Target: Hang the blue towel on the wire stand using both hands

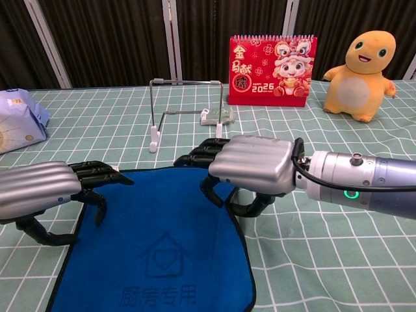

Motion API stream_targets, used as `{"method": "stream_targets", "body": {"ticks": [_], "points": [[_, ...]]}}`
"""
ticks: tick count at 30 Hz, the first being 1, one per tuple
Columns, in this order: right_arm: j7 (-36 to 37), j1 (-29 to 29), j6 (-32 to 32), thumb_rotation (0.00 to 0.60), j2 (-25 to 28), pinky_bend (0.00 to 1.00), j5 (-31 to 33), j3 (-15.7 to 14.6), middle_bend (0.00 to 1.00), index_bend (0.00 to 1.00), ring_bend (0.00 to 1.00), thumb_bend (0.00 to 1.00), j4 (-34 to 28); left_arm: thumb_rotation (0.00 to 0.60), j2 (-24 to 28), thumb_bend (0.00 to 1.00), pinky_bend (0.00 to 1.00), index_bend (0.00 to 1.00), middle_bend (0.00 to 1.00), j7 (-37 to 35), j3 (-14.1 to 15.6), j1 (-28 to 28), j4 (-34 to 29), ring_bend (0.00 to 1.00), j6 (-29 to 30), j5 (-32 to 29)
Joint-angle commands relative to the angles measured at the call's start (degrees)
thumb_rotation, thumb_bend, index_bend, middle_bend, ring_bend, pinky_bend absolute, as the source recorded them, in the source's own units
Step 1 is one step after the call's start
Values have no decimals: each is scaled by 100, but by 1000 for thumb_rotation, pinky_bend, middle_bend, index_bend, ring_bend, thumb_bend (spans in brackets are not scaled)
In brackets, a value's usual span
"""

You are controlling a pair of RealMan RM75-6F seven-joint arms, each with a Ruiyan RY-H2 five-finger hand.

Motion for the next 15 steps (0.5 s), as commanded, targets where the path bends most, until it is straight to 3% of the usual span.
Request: {"method": "stream_targets", "body": {"ticks": [1,15], "points": [[-7,-5,0,600,-12,0,10,2,0,647,0,544,12,600,-11,324,0,452,0,-11,51,-10,22,0,35,-25],[10,-32,67,600,-33,0,-32,-36,0,647,0,544,-2,600,-99,323,0,429,0,-99,239,-5,164,0,79,-154]]}}
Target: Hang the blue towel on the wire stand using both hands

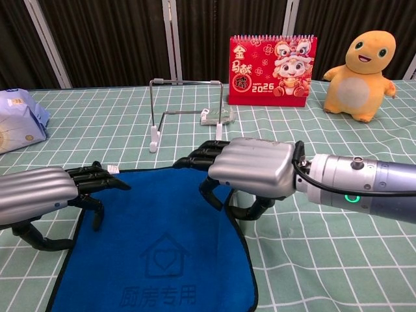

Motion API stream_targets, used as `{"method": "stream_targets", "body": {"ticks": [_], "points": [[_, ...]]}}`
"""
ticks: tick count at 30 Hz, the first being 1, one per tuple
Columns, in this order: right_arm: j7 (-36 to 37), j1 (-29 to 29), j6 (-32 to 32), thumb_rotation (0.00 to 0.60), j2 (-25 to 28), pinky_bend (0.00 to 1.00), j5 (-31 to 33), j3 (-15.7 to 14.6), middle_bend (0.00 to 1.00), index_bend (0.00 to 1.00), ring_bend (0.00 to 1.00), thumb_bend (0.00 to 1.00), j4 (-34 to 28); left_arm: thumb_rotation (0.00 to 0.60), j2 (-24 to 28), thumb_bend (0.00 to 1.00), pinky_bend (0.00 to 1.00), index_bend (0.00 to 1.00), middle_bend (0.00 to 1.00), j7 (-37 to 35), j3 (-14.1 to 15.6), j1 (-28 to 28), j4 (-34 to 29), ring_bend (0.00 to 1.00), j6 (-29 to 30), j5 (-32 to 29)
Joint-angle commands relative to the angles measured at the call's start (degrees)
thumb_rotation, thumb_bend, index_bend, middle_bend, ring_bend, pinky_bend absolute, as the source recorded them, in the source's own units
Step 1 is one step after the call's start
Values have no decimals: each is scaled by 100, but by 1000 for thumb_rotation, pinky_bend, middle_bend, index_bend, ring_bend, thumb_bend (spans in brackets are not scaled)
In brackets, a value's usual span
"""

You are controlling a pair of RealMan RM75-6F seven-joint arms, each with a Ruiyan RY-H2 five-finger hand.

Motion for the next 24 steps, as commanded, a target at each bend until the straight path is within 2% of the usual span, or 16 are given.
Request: {"method": "stream_targets", "body": {"ticks": [1,7,14,24], "points": [[-4,2,3,600,5,0,-1,5,0,647,0,545,1,600,-28,323,0,429,0,-42,31,-14,43,0,-6,-23],[0,-11,27,600,10,0,25,29,0,647,0,544,-4,600,-130,326,0,429,0,-45,52,-51,155,0,-18,-86],[-10,-16,38,600,30,0,15,23,0,647,0,544,-28,600,-219,450,0,429,0,-60,50,-109,179,0,-48,-171],[-53,-35,50,600,42,0,39,41,0,647,0,544,-71,600,-265,450,0,429,0,-100,139,-134,188,0,-105,-247]]}}
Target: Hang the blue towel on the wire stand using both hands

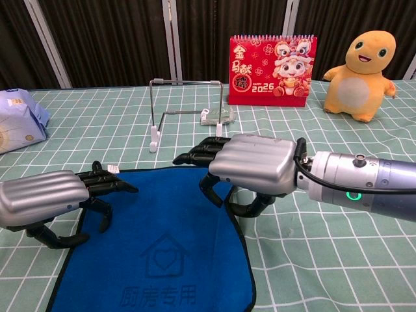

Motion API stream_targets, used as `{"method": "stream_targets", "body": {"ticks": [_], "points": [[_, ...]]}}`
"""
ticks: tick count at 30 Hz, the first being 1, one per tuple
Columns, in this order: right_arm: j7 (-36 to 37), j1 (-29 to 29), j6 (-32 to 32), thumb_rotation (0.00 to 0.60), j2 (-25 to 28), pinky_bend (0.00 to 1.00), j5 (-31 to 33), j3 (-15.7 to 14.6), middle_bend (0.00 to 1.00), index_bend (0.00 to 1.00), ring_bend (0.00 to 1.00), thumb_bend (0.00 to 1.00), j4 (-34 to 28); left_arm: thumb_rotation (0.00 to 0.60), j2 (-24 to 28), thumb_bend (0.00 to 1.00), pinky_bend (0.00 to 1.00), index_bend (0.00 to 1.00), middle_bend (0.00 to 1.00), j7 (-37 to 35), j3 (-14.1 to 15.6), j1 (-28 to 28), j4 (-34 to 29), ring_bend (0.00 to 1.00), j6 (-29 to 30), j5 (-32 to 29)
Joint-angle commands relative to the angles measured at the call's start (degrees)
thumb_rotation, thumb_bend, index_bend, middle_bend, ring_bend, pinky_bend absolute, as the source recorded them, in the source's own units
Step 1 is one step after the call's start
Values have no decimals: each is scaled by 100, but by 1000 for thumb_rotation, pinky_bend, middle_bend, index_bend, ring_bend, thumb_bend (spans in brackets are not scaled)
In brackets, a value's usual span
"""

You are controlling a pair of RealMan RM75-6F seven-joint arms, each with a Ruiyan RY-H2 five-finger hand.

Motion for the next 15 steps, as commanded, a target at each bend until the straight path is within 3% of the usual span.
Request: {"method": "stream_targets", "body": {"ticks": [1,15], "points": [[-7,-3,4,600,5,0,-1,0,0,647,0,544,-7,600,1,450,0,429,0,-2,17,4,7,0,12,-10],[-19,-4,23,600,5,0,0,21,0,647,0,544,2,600,195,450,0,421,0,-68,189,78,61,0,276,51]]}}
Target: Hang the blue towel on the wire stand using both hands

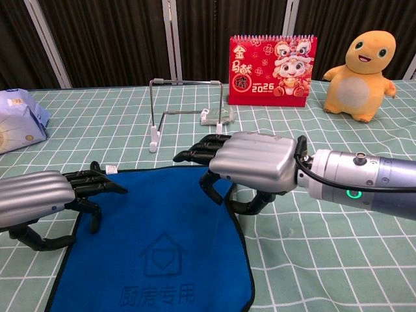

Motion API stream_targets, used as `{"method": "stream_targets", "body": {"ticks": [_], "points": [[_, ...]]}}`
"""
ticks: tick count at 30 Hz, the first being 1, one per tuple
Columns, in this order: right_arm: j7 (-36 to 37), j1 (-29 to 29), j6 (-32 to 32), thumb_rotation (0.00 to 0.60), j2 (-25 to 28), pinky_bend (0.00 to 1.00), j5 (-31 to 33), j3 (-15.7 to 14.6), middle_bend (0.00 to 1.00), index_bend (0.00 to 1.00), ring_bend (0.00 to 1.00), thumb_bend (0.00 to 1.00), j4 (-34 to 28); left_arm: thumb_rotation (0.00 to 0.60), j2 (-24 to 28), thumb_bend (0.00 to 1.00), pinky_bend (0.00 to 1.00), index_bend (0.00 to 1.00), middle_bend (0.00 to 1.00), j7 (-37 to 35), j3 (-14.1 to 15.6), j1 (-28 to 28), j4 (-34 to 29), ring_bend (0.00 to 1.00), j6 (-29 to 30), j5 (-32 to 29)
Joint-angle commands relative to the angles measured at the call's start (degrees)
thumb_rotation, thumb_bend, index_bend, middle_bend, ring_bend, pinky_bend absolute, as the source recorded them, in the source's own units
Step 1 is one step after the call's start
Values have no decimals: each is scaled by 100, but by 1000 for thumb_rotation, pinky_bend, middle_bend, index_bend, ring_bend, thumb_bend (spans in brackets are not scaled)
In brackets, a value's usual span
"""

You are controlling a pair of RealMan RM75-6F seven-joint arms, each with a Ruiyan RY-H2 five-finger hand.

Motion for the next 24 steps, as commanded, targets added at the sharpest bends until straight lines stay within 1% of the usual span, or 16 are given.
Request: {"method": "stream_targets", "body": {"ticks": [1,6,15,19,24], "points": [[10,0,5,600,2,0,0,2,0,647,0,544,-4,600,14,450,0,420,0,4,24,10,23,0,16,10],[-9,2,9,600,18,0,-7,5,0,648,0,543,-23,600,15,449,0,411,0,-6,86,41,79,0,51,32],[-9,1,-20,600,14,0,18,9,0,649,0,544,-23,600,-51,451,0,396,0,-18,134,133,364,0,204,56],[-7,4,-31,600,-5,0,17,3,0,650,0,544,12,600,-124,450,0,393,0,-41,128,172,523,0,303,63],[14,1,-19,600,-23,0,9,-1,0,650,0,544,26,600,-258,450,0,392,0,-77,156,197,655,0,281,72]]}}
